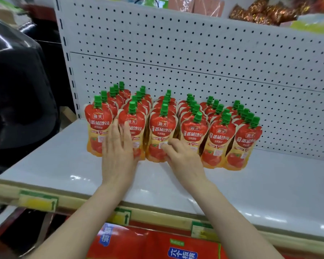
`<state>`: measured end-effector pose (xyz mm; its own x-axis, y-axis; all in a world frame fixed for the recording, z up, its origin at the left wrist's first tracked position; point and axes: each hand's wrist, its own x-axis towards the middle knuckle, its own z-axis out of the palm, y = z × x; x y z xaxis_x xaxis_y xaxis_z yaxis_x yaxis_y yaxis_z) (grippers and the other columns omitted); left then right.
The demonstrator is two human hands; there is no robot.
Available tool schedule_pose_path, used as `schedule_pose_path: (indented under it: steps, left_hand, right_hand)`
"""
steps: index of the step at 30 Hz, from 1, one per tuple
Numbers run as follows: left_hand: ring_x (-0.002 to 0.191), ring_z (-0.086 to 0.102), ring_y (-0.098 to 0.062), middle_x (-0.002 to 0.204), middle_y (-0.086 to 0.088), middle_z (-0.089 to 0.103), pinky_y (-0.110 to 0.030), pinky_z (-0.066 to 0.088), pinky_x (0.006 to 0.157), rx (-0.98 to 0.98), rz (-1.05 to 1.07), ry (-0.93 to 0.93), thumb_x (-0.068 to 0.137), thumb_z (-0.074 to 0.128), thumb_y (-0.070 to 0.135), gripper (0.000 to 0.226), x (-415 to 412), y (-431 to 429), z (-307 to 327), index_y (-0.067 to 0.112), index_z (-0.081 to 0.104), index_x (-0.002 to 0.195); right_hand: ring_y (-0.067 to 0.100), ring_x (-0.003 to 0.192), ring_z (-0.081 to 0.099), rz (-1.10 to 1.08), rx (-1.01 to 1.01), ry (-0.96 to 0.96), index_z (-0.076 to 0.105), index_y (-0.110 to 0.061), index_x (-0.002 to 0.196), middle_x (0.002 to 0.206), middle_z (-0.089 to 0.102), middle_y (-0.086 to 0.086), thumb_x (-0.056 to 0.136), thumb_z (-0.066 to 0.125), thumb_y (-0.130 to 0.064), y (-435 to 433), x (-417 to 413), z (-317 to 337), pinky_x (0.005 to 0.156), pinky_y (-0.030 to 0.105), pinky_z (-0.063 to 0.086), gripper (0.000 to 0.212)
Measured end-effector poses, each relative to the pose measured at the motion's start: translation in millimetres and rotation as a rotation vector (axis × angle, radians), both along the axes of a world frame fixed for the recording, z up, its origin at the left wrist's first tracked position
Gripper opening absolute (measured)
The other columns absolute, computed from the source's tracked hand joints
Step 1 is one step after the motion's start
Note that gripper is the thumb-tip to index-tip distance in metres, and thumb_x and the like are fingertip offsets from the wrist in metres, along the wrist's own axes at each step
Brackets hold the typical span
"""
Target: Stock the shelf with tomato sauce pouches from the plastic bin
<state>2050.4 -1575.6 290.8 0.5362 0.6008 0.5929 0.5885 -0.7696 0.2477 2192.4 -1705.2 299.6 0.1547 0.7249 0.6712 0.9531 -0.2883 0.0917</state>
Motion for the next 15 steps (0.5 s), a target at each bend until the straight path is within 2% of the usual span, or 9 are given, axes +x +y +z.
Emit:
schedule_pose_path:
  steps: [3, 6, 9, 12, 15]
  left_hand:
    - [0.148, 0.009, -0.036, 0.161, -0.018, -0.006, -0.051, 0.027, 0.116, -0.041, -0.009, -0.008, 0.079, 0.077, 0.026, 0.113, -1.1, 6.6, -2.9, 0.013, -0.007, 0.154]
    - [0.144, 0.024, -0.037, 0.161, -0.018, -0.008, -0.045, 0.041, 0.106, -0.059, -0.022, 0.004, 0.078, 0.077, 0.014, 0.116, 4.1, 10.2, -1.8, 0.015, -0.01, 0.153]
    - [0.135, 0.04, -0.037, 0.16, -0.023, -0.002, -0.041, 0.049, 0.097, -0.048, -0.03, 0.012, 0.075, 0.078, 0.009, 0.115, 10.4, 17.0, -3.3, 0.012, -0.005, 0.154]
    - [0.131, 0.043, -0.036, 0.16, -0.022, -0.003, -0.04, 0.05, 0.095, -0.064, -0.019, 0.024, 0.074, 0.079, 0.008, 0.115, 15.5, 21.5, -5.4, 0.012, -0.004, 0.154]
    - [0.134, 0.041, -0.036, 0.16, -0.021, 0.004, -0.041, 0.049, 0.097, -0.014, -0.023, 0.033, 0.073, 0.082, 0.013, 0.113, 11.6, 21.9, -6.3, 0.011, 0.003, 0.154]
  right_hand:
    - [0.03, 0.104, 0.056, -0.014, -0.08, -0.149, 0.066, -0.017, 0.109, 0.12, 0.061, 0.011, 0.071, 0.079, -0.009, 18.5, -4.8, 2.0, 0.062, 0.034, 0.054, 0.041]
    - [0.034, 0.106, 0.06, -0.031, -0.148, -0.201, 0.066, -0.016, 0.113, 0.121, 0.061, 0.014, 0.068, 0.08, -0.009, 26.8, -2.0, 5.3, 0.069, 0.04, 0.058, 0.047]
    - [0.031, 0.109, 0.054, -0.064, -0.159, -0.223, 0.067, -0.016, 0.111, 0.118, 0.061, 0.013, 0.066, 0.082, -0.01, 30.0, 0.3, 7.1, 0.068, 0.038, 0.057, 0.048]
    - [0.028, 0.108, 0.048, -0.086, -0.153, -0.218, 0.067, -0.018, 0.111, 0.117, 0.062, 0.011, 0.065, 0.084, -0.014, 31.4, 2.0, 7.3, 0.062, 0.035, 0.055, 0.049]
    - [0.03, 0.106, 0.054, -0.095, -0.16, -0.225, 0.067, -0.018, 0.111, 0.117, 0.062, 0.011, 0.066, 0.084, -0.012, 32.2, 2.8, 6.4, 0.061, 0.036, 0.055, 0.048]
